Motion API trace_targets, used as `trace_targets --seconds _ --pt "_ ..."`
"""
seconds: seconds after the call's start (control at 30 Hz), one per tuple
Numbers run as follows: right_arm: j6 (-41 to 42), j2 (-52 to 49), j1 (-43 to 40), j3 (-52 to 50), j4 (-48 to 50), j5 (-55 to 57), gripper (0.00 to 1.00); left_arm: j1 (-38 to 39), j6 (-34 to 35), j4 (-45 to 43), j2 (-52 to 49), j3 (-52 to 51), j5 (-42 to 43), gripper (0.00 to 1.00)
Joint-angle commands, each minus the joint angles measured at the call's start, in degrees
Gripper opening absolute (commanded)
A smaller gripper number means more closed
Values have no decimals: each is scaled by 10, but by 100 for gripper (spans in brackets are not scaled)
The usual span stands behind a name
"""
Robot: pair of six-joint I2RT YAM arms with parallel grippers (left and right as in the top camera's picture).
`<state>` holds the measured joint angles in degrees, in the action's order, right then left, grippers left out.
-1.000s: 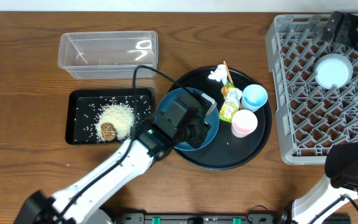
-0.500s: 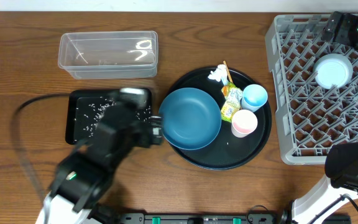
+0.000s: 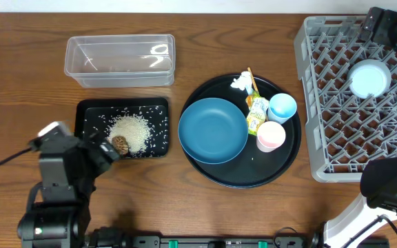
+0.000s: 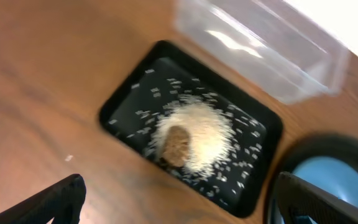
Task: Sort waste into correct bins and load items into the dishwasher rack
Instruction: 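Release the plate and retract the left gripper toward the black tray, then reach the right gripper to the teal plate on the round tray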
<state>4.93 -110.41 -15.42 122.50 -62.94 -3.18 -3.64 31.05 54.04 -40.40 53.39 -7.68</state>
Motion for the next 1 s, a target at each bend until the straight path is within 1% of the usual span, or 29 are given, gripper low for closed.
trace_targets --seconds 0.0,0.07,0.13,0.17,0.2,0.23,0.27,0.3,0.33,0.37,0.4,0.47,0.6,0.63,0.67,0.77,0.83,0.97 --pt "17 6 -4 4 2 -23 99 -41 63 12 -2 9 -7 98" --pt "65 6 -3 4 -38 -97 99 -61 77 23 -2 9 -7 98" --pt "81 6 -4 4 -99 -160 99 -76 81 30 -2 9 -7 98" --pt "104 5 -3 4 -118 -191 99 -83 81 32 -2 9 -7 98" --pt "137 6 -3 4 -127 -233 99 -88 81 33 -2 8 -7 98" --pt "137 6 -3 4 -130 -263 99 -91 81 34 -3 8 -7 98" --pt "106 7 -2 4 -130 -330 99 -93 81 35 -3 7 -7 98" --pt "56 7 3 4 -129 -388 98 -94 81 37 -3 7 -7 98" --pt "-12 7 13 4 -134 -455 95 -94 81 38 -4 6 -7 98" --pt "-49 8 26 4 -144 -480 95 -94 81 40 -4 5 -7 98" --pt "-62 9 41 4 -154 -474 94 -94 81 40 -4 3 -7 98" --pt "-75 10 81 4 -172 -416 94 -94 81 40 -4 0 -7 98" --pt "-124 10 205 4 -211 -236 96 -94 81 40 -10 0 -7 98" --pt "-124 10 243 4 -214 -188 96 -94 81 40 -13 0 -7 98" --pt "-123 10 279 4 -209 -150 99 -94 81 40 -16 0 -7 98" --pt "-123 9 376 4 -186 -43 99 -94 83 39 -31 0 -7 98" --pt "-123 4 433 4 -176 5 97 -102 83 39 -45 0 -7 98" --pt "-123 -17 517 4 -177 37 98 -136 83 38 -74 0 -7 98"
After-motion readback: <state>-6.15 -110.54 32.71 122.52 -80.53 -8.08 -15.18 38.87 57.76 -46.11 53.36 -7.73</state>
